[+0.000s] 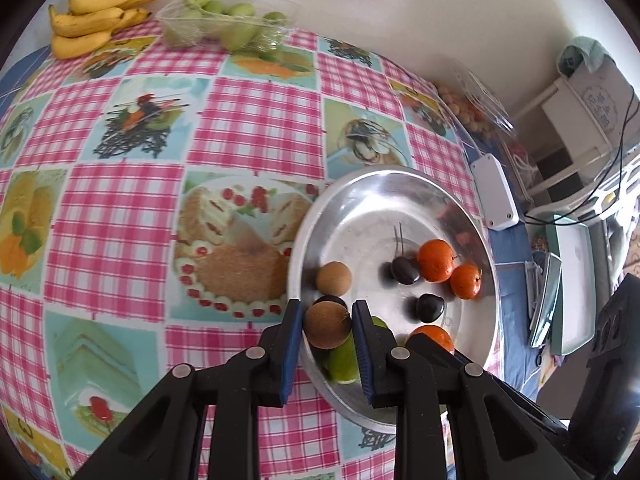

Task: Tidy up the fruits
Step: 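Carry the tangerine with the right tool while the left tool drops the kiwi into the plate, then open the right tool to drop the tangerine into the plate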

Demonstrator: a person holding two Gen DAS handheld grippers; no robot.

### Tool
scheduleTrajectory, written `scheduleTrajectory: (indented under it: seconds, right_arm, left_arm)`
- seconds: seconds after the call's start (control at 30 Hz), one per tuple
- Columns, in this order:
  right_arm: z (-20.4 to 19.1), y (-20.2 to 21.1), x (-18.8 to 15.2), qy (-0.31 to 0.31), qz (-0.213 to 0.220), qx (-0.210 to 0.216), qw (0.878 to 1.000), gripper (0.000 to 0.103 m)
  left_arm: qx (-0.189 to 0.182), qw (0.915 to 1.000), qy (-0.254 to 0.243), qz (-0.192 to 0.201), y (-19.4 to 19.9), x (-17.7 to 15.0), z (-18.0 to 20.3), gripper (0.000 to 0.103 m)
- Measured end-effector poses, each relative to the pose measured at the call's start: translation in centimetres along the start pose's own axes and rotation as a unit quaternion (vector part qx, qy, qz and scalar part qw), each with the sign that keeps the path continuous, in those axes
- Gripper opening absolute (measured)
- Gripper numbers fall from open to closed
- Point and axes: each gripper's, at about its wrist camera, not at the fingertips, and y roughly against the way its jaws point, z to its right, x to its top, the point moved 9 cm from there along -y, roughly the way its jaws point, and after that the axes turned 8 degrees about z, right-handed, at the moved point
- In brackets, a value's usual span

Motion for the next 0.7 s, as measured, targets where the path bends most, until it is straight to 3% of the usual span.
scheduleTrajectory:
  seconds: [0.4, 0.53, 0.7]
  right_arm:
    - [0.0, 0.0, 0.2, -0.004, 0.002, 0.005, 1.0, 0.04]
    - [0.2, 0.3, 0.1, -0.005, 0.005, 0.003, 1.0, 0.04]
    - [-0.3, 0.6, 0.0, 0.003, 0.011, 0.005, 1.0, 0.045]
  left_arm:
    - [-0.012, 0.9997, 0.018, -0.009, -0.6, -0.1, -0.2, 0.031]
    - [-0.017, 0.9994, 0.03, -0.009, -0.1, -0.2, -0.8, 0.048]
    - [-0.022, 0.9988, 0.043, 0.0, 1.3, -0.2, -1.7, 0.058]
